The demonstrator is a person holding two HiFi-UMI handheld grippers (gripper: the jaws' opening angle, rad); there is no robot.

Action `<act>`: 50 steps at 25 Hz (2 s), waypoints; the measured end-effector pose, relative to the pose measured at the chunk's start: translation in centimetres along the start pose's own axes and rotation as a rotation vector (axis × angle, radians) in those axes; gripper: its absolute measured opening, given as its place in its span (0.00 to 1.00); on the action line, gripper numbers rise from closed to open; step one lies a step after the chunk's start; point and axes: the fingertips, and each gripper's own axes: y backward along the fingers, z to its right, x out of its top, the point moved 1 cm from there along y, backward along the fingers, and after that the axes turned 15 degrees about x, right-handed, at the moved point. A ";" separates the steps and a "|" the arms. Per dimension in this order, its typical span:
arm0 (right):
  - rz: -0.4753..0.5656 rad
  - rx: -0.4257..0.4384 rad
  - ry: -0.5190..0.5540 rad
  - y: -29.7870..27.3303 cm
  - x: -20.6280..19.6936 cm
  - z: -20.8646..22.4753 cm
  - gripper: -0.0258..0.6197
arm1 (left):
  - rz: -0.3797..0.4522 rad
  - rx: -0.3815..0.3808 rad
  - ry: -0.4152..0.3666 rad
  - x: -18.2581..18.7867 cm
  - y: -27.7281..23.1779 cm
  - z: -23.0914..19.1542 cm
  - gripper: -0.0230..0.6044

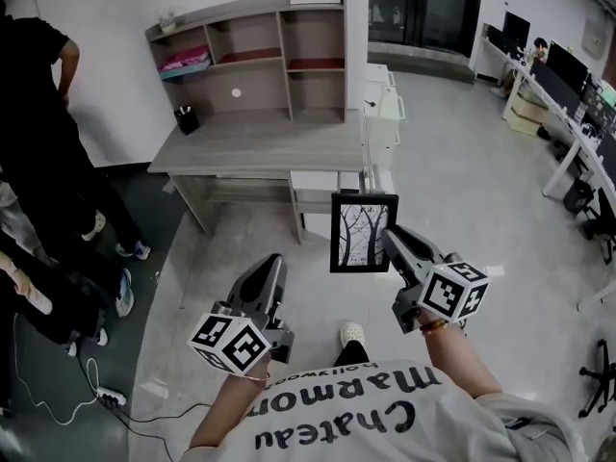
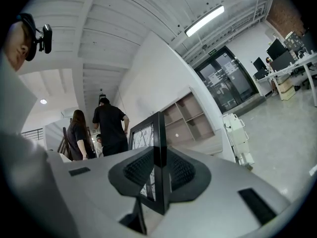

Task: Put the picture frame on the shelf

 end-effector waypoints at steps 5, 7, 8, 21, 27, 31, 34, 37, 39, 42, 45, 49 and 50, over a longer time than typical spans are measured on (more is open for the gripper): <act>0.001 0.018 0.008 -5.6 3.6 5.1 0.18 | 0.017 0.002 -0.012 2.2 -7.4 -1.8 0.06; 0.009 0.032 0.023 -7.0 5.5 6.6 0.18 | 0.038 0.009 -0.019 3.4 -9.6 -1.8 0.06; 0.014 0.039 0.031 -7.7 6.4 7.3 0.18 | 0.051 0.014 -0.022 4.0 -10.7 -1.8 0.06; 0.014 0.132 0.057 -13.2 13.5 16.9 0.18 | 0.089 -0.009 -0.115 5.5 -22.2 0.3 0.06; -0.009 0.137 0.041 -14.2 12.8 19.7 0.18 | 0.070 0.033 -0.085 4.0 -24.8 -0.7 0.06; -0.036 0.107 -0.041 -14.2 11.1 21.9 0.18 | 0.032 0.101 -0.046 2.8 -25.8 -2.1 0.06; -0.056 0.098 -0.061 -14.2 10.4 22.7 0.18 | 0.022 0.136 0.006 2.5 -26.8 -3.2 0.06; -0.062 0.080 -0.053 -14.0 10.4 24.0 0.18 | 0.007 0.118 0.013 2.0 -28.5 -2.8 0.06; -0.063 0.058 -0.063 -13.9 10.2 25.3 0.18 | -0.016 0.095 -0.003 1.4 -29.8 -2.2 0.06; -0.069 0.025 -0.085 -13.9 9.8 26.8 0.18 | -0.033 0.061 -0.081 1.1 -31.4 -1.4 0.06; -0.057 0.016 -0.089 -14.6 10.1 27.8 0.18 | -0.032 0.033 -0.126 1.6 -32.6 -1.3 0.06; -0.037 0.008 -0.088 -18.5 11.9 29.4 0.18 | -0.036 0.029 -0.171 3.6 -35.7 -3.6 0.06; -0.035 0.005 -0.089 -20.0 12.4 29.8 0.18 | -0.040 0.027 -0.179 4.4 -36.7 -4.6 0.06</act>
